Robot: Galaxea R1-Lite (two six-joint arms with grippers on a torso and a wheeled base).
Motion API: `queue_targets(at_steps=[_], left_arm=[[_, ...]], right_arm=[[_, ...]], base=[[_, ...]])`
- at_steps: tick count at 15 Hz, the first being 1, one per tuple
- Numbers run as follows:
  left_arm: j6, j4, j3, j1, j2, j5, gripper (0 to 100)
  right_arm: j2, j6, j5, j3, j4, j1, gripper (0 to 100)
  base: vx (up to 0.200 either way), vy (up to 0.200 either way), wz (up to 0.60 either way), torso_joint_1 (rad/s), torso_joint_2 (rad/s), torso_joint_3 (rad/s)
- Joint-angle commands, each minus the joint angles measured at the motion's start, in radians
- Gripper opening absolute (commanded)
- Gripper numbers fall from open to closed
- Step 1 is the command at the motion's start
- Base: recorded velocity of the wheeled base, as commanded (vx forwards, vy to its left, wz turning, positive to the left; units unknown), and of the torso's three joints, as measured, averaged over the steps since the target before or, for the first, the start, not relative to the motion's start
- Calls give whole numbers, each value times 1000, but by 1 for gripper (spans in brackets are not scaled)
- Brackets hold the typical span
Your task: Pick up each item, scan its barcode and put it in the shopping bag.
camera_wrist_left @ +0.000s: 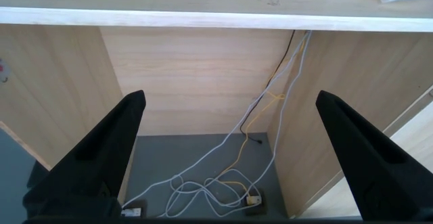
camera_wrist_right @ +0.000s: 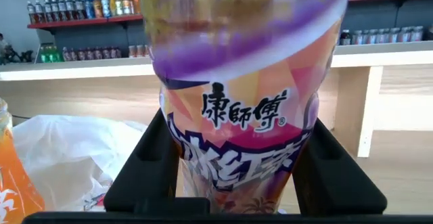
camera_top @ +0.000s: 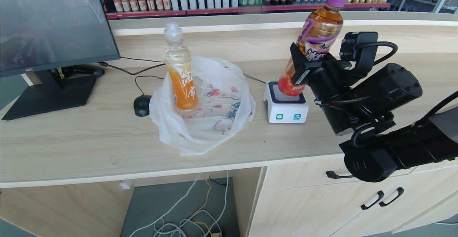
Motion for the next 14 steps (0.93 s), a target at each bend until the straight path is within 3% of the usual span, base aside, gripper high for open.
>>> queue_targets(at_steps=[1,5,14], left_arm=[[-2,0,0,0,0,0,100],[-2,0,0,0,1,0,100],[1,0,0,0,1,0,100]], right_arm=[[7,10,3,3,3,3,0],[7,16,3,6,3,9,0],[11,41,4,61,3,43,0]], base=[[0,200,0,12,2,7],[0,200,0,-1,6,5],[0,0,0,0,0,0]])
